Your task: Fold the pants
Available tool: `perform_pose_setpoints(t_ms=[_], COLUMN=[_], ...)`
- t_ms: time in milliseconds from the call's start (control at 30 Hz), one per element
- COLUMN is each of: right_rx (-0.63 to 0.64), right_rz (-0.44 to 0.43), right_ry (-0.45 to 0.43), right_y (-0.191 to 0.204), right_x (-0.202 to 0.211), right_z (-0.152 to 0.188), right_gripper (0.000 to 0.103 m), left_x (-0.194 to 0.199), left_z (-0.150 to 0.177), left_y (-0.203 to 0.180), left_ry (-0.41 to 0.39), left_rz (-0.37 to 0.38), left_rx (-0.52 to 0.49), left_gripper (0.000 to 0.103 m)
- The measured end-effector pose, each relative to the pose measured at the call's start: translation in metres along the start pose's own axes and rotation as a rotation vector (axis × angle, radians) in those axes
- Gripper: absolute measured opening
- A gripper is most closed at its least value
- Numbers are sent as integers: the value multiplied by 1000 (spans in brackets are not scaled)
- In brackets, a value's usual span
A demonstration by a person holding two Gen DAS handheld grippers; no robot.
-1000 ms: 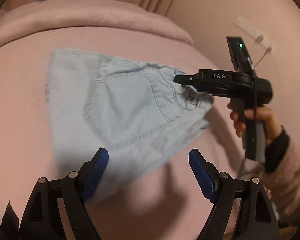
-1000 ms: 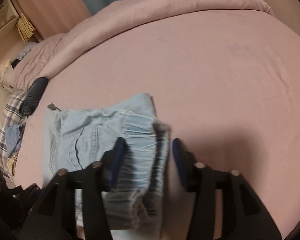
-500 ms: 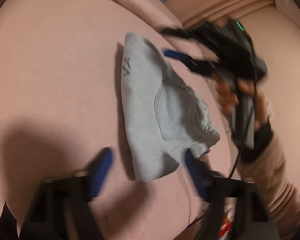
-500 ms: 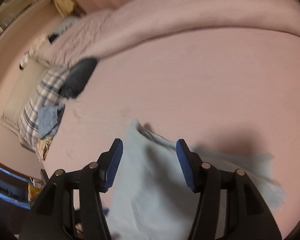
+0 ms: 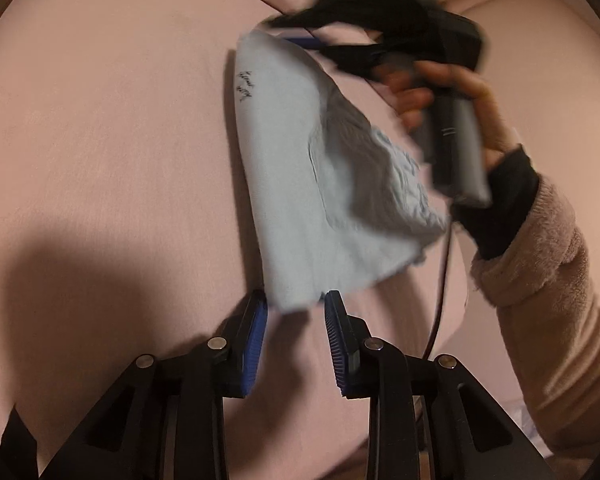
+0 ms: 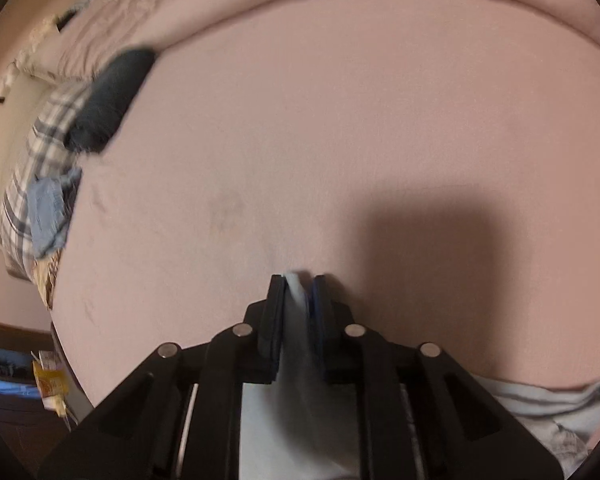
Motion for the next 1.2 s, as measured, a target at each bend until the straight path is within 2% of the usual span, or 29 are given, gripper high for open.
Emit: perform_pose_setpoints(t_ms=[67, 100, 167, 233, 333, 467, 533, 567, 633, 733, 800, 833, 867, 933, 1033, 1100, 1167, 1200], right_rx=[-67, -72, -3, 78, 125, 212, 258, 248, 204, 227, 205, 188, 157, 114, 79, 47, -11, -38], right_rz=[-80, -90, -43, 23, 79, 191, 264, 258, 245, 281, 286, 275, 247, 229, 263, 266, 236, 220], right_ry=[-139, -190, -254, -254, -207, -177, -214, -229, -262, -277, -278, -289, -319, -378, -445, -456, -459, -461], right_y=[-14, -20, -28, -33, -48, -70, -78, -81, -91, -85, -79, -75, -71, -67, -68, -75, -86, -79], right_x=[50, 73, 120, 145, 157, 148, 139, 134, 131, 130, 138, 144, 156, 172, 184, 186, 187, 184], right_z=[3, 8, 33, 67, 125, 199, 234, 243, 251, 249, 245, 245, 247, 244, 241, 238, 235, 237], right_gripper=[23, 29, 33, 33, 32, 30, 28, 29, 29, 30, 31, 34, 36, 56, 63, 65, 66, 67], left_x=[11, 16, 21, 17, -3, -29, -34, -35, -37, -30, -24, -18, -9, -1, 6, 1, -5, 1], left_z=[4, 3, -5, -19, -34, -33, -26, -26, -28, -31, -34, -34, -34, -37, -48, -55, -57, -57], left_y=[-7, -11, -23, -36, -52, -41, -44, -46, -47, -48, -44, -44, -43, -38, -20, -15, -13, -4], left_ry=[-11, -30, -70, -93, -104, -40, -64, -60, -51, -40, -65, -87, -119, -157, -172, -165, -150, -143], left_rz=[-44, -63, -75, -64, -47, -138, -161, -175, -180, -158, -165, -168, -170, -160, -166, -162, -132, -119], left_rx=[-31, -51, -95, -119, -174, -229, -294, -311, -309, -243, -205, -190, -169, -125, -44, 1, 33, 45], left_gripper=[29, 30, 31, 38, 41, 41, 41, 41, 41, 42, 59, 74, 82, 85, 86, 86, 86, 86])
Point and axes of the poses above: each gripper's, at about its wrist camera, not at the fingertips, and x roughly against the way its jaws point, y to its left, z to its underside, the point moved 2 cm from there along -x, roughly the way its jaws point
